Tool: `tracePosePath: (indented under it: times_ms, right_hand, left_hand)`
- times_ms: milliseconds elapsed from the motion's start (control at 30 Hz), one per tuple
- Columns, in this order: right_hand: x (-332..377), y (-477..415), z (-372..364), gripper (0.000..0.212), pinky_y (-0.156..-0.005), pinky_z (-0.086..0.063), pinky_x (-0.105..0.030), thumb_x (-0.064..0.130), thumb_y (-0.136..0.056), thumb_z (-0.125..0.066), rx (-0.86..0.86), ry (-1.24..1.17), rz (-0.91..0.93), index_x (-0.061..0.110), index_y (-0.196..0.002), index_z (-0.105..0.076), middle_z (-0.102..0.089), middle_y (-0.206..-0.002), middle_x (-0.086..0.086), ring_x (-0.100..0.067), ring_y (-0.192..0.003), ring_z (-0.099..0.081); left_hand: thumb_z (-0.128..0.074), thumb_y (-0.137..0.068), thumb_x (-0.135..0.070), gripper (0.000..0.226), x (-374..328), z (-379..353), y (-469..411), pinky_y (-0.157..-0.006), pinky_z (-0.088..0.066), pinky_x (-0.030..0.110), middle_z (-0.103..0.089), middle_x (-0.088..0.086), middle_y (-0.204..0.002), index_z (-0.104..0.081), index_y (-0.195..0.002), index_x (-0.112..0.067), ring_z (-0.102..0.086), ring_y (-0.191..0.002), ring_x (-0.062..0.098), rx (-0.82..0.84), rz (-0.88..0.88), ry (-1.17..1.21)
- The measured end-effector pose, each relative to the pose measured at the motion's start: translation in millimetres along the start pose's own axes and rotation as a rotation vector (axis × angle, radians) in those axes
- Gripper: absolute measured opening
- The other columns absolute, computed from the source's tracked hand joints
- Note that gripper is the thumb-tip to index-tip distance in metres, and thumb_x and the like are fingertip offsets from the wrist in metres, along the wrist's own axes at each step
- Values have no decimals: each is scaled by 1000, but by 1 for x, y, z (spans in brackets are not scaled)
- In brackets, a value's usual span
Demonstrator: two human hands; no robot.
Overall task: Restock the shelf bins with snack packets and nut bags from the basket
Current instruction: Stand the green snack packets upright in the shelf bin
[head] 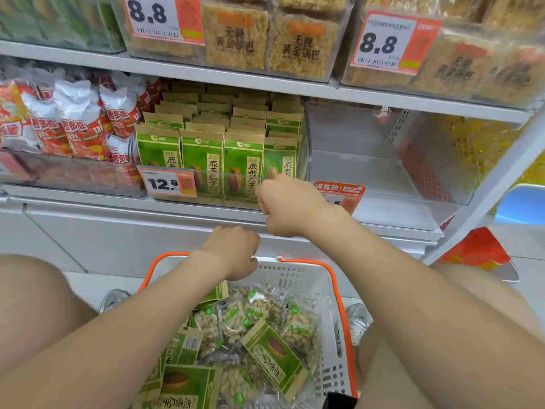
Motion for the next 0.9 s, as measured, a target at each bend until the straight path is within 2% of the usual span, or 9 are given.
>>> tracePosePath:
  times_ms: [167, 333, 400, 467, 533, 567, 700, 800, 900]
  right_hand:
    - [6, 23, -46, 14, -58, -42, -31, 7, -89, -60, 383, 108, 3, 14, -81, -51, -50, -83, -4, -26, -65, -51]
    - [5, 34, -51, 16, -58, -45, -32, 7, -96, -53, 456, 96, 0, 13, -82, -47, -51, -87, -4, -19, -67, -50]
    - [6, 33, -47, 5, -56, -43, -32, 7, -97, -51, 437, 78, 4, 10, -96, -54, -51, -90, -5, -20, -68, -51]
    - [7, 33, -43, 11, -55, -42, -33, 6, -96, -51, 416, 52, 5, 10, -104, -56, -54, -93, -6, -21, -69, -53]
    - [8, 32, -39, 7, -54, -41, -32, 5, -95, -51, 399, 36, 14, 11, -94, -55, -54, -89, -6, -22, -67, -52]
    - [8, 31, -40, 11, -54, -41, -32, 5, -95, -51, 398, 23, 12, 11, -86, -51, -52, -85, -5, -22, -65, -49]
    - [8, 29, -36, 23, -58, -43, -34, 7, -95, -53, 371, 15, 25, 14, -76, -43, -51, -80, -4, -23, -65, -48]
    - [8, 31, -31, 23, -61, -46, -33, 9, -95, -54, 362, 29, 33, 14, -75, -43, -51, -80, -5, -26, -67, -52]
    - [8, 31, -25, 24, -57, -44, -32, 9, -96, -52, 366, 34, 37, 14, -74, -43, -51, -80, -5, -24, -64, -50]
  left_hand:
    - [-54, -100, -33, 31, -31, -76, -6, -99, -51, 46, -67, 4, -125, -67, -123, -18, -64, -113, 29, 348, -147, 27]
    - [-59, -97, -12, 27, -67, -128, 0, -83, -57, 41, -65, 7, -125, -61, -124, -10, -65, -102, 27, 498, -288, -100]
    - [-62, -95, -3, 45, -77, -148, 4, -87, -55, 42, -60, 9, -133, -52, -138, -13, -63, -111, 29, 491, -331, -148]
    - [-68, -91, 0, 80, -82, -166, 9, -105, -50, 49, -47, 10, -154, -30, -159, -19, -54, -130, 33, 488, -370, -173]
    - [-72, -89, -1, 104, -83, -177, 14, -119, -37, 54, -25, 9, -169, -7, -167, -22, -38, -147, 36, 499, -406, -220]
    - [-73, -90, -3, 107, -83, -181, 15, -121, -33, 54, -20, 9, -171, -2, -167, -22, -32, -150, 37, 485, -411, -244]
    - [-68, -98, -16, 87, -88, -188, 18, -118, -31, 55, -32, 18, -162, -13, -165, -13, -33, -146, 40, 338, -409, -388]
    - [-68, -98, -24, 83, -90, -191, 21, -120, -28, 58, -33, 19, -162, -18, -164, -17, -30, -148, 41, 362, -420, -429]
    - [-71, -97, -32, 74, -89, -178, 21, -121, -28, 55, -39, 13, -158, -31, -160, -28, -33, -147, 36, 433, -387, -273]
Point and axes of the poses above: each hand's wrist, its own y-axis away from the middle knuckle, its own z-axis out of the back of the hand, x = y × z, the point moved 3 cm from there along -y, towards the middle knuckle
